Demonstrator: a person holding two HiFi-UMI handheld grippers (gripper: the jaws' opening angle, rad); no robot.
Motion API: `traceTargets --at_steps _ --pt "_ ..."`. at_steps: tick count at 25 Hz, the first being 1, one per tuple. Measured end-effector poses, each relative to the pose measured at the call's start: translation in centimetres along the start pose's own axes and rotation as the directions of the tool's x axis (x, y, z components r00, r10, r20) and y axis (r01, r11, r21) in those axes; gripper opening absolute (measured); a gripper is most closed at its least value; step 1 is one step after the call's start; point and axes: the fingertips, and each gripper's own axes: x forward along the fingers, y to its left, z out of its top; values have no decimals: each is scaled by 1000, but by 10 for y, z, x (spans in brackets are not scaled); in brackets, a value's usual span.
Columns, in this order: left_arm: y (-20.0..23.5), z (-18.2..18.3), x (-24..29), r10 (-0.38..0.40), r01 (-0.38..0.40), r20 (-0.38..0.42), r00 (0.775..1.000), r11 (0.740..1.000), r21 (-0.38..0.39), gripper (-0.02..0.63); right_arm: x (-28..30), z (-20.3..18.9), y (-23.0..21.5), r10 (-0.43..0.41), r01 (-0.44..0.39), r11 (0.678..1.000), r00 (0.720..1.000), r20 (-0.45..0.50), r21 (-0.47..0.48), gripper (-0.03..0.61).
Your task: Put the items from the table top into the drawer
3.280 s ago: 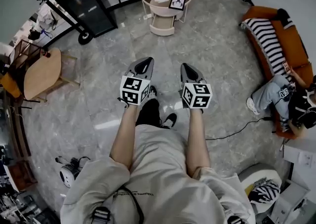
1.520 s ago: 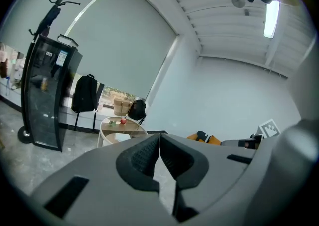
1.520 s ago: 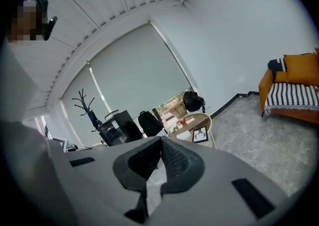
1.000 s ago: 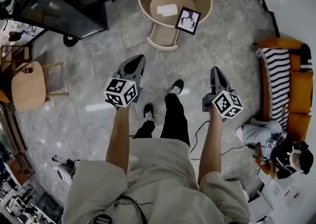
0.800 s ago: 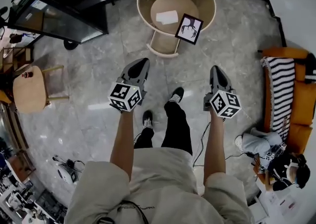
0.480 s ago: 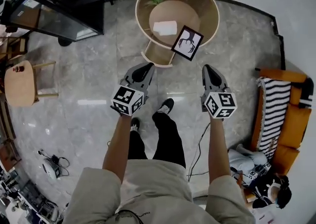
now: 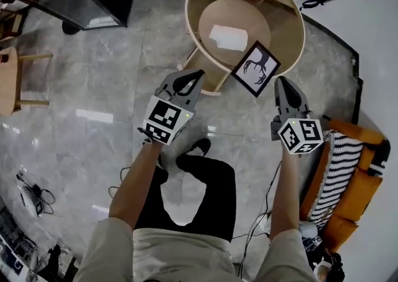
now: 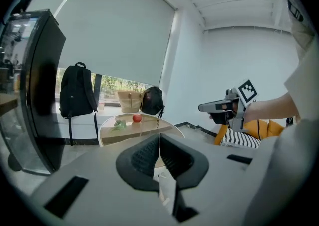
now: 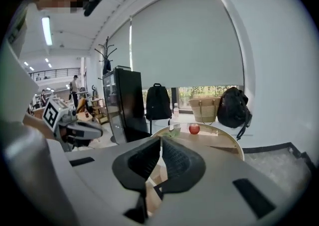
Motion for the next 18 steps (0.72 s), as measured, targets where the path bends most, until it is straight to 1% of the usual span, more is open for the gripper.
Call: traceTargets --at_steps 3,5,7,10,12,14,16,18 --pt "26 -34 21 -20 18 37 999 999 51 20 37 -11 1 -31 26 999 993 114 42 37" --pt "43 -58 32 -31 27 54 998 997 73 20 58 -27 13 -49 44 998 985 167 36 37" --pt "54 -82 42 -50 45 89 995 997 59 20 74 -50 25 -56 56 998 980 191 10 37" --pt "74 -116 60 -72 66 134 988 997 48 20 103 -84 32 -31 40 998 980 199 -39 37" --pt "83 -143 73 -84 77 140 987 996 51 20 120 -104 31 18 -3 997 983 185 -83 37" --pt "87 -168 86 -101 93 133 986 993 66 20 137 -122 26 89 -68 986 987 135 -155 37" --pt "87 -187 97 -127 114 129 984 988 99 20 157 -136 18 141 -123 959 989 54 -254 38" --pt "86 -199 106 -164 144 135 977 979 141 20 172 -139 7 151 -144 926 988 -7 -348 38"
